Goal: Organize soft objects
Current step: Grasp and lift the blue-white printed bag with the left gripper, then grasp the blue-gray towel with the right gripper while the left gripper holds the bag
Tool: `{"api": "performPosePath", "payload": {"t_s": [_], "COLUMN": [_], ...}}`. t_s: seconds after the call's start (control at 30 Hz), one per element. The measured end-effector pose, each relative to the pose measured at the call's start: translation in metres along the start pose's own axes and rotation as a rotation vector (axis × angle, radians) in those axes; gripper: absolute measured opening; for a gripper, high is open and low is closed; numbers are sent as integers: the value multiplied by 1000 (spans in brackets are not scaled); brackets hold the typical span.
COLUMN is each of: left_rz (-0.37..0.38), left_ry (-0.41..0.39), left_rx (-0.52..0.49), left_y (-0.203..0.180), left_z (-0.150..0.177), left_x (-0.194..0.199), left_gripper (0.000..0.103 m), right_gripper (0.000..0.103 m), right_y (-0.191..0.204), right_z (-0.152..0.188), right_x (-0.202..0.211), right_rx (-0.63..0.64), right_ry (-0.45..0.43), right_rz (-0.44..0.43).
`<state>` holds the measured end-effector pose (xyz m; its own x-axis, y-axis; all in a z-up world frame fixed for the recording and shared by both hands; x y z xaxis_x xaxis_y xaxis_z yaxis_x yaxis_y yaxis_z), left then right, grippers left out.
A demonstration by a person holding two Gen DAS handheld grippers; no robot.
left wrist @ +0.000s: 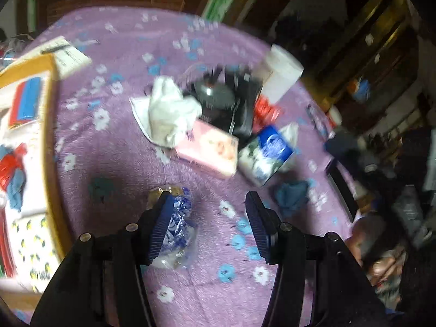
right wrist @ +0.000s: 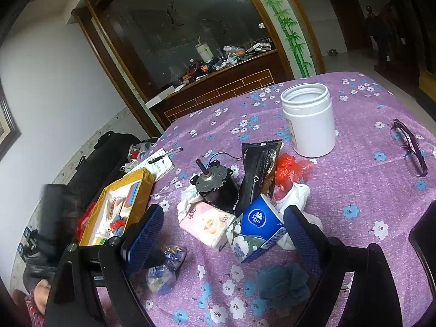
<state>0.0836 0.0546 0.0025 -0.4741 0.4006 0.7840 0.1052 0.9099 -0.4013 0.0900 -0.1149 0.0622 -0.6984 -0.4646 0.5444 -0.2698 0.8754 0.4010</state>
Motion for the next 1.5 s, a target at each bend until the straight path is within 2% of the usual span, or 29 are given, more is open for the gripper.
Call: {"api": "performPosePath", "payload": {"t_s": [0.07,0.13,0.2,0.27,0.37,0.47,0.53,0.6,0.7,0.97,1.1,1.13,1.17,1.3,1.37,1.5], "left_rz": [-18,-50,-90,-125,-179,-245,-232,-252,-227,-225,-217,-218,-224,-216,-231,-202], "left_ry": [-64,-85,-75,-33,20,-20,-44,-56,-76,-62,-81,-91,-100,-153,-178,-208], "left_rx": [11,4,-28,-69,-141,-186,-172,-153,-126,-93,-78,-72,-67,-37,-42,-44], "left_y": [7,15,17,18,12,9,11,19,24,29,30,31,34,40,42,40], "left_z": [2,6,13,24,37,42,39,37,36,34,28,26,24,22,21,19], "left_x": [17,22,19,6,-16,-19,-22,-23,-25,-35,-37,-39,-39,-36,-35,-30], "left_gripper": [56,56,58,65,65,65,63,44,38,38,37,36,27,26,26,26], "right_gripper": [91,91,91,91,91,91,91,91,91,91,91,91,91,91,88,74], "right_y": [4,6,4,-3,-17,-23,-21,-19,-19,-19,-20,-20,-21,-23,-24,-33], "right_z": [2,4,2,-2,-6,-4,-3,-3,-4,-2,-2,-2,-3,-2,-1,5], "right_x": [-2,-4,-2,1,1,-2,-4,-3,-3,-6,-6,-6,-6,-8,-9,-11], "right_rx": [13,26,33,10,-39,-62,-53,-46,-49,-50,-52,-50,-48,-44,-34,-24], "right_ry": [11,20,10,-8,-13,2,11,9,8,13,17,17,17,21,35,96], "right_rz": [-6,0,20,30,37,36,32,31,25,31,30,32,35,42,59,99]}}
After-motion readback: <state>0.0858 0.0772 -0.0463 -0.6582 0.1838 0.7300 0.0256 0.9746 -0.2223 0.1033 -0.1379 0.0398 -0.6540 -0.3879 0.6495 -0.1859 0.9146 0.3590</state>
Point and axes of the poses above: each gripper's, at about its wrist camera, not at the fingertips, and x roughly against the way its jaws point, y to its left, z to its underside, the point moved 8 cm from there along -x, roughly the way its jaws point, and after that the axes turned 1 degree about x, right-handed, at the moved point
